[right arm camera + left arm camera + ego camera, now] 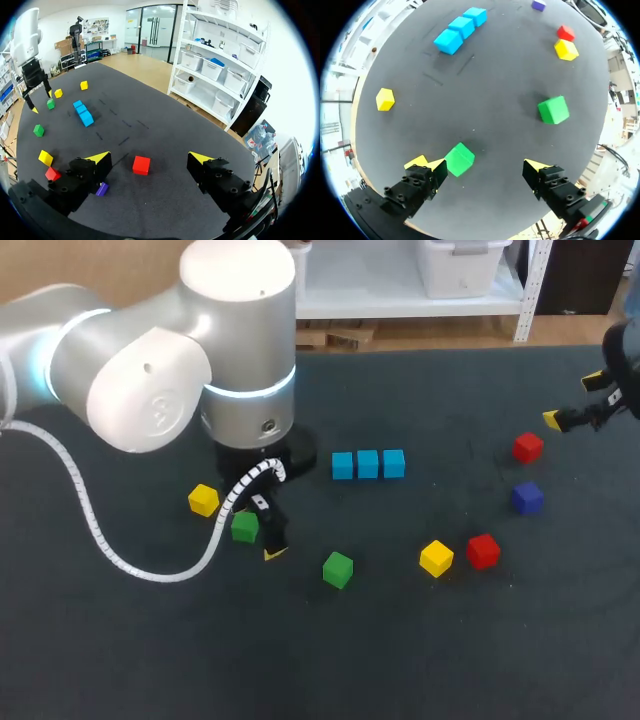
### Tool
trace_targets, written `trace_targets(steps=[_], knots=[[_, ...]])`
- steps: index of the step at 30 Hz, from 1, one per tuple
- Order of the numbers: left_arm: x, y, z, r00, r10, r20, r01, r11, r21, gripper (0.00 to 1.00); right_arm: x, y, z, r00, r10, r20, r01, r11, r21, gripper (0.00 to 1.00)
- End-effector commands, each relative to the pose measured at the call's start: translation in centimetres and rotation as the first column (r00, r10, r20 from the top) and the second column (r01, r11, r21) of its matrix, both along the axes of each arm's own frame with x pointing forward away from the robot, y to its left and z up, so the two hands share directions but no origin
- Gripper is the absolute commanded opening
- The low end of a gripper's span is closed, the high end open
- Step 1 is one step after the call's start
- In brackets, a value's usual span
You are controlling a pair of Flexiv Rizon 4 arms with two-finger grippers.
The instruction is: Place the blue cubes, place green cubes on the blue cubes, place the yellow cubes on the green cubes, then place the red cubes on the yellow cubes, and place purple cube on the red cubes.
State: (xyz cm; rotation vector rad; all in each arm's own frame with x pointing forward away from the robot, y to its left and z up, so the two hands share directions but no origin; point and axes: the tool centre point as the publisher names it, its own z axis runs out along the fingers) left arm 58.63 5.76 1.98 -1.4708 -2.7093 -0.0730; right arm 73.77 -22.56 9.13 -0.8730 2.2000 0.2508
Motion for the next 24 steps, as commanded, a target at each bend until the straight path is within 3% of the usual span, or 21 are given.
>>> trace_targets(steps=[1,9,13,20,24], knots=[[0.5,-0.2,-0.6,1.000,0.030,0.004,-0.031,0.999,0.015,1.00,0.0,0.1,0.0,1.000,-0.003,0.001,0.003,1.000,-0.002,1.00],[0.6,0.1,-0.9,0.990,0.134,0.054,-0.135,0.991,0.011,1.00,0.0,0.1,0.0,1.000,-0.003,0.001,0.003,1.000,-0.002,1.00],[0.7,0.3,-1.1,0.983,0.174,0.060,-0.173,0.985,-0.027,1.00,0.0,0.1,0.0,1.000,-0.003,0.001,0.003,1.000,-0.002,1.00],[1.1,-1.4,0.2,0.997,0.043,0.064,-0.040,0.998,-0.054,1.00,0.0,0.1,0.0,1.000,-0.003,0.001,0.003,1.000,-0.002,1.00],[1.7,-1.8,1.8,0.989,-0.145,0.036,0.146,0.989,-0.035,1.00,0.0,0.1,0.0,1.000,-0.003,0.001,0.003,1.000,-0.002,1.00]])
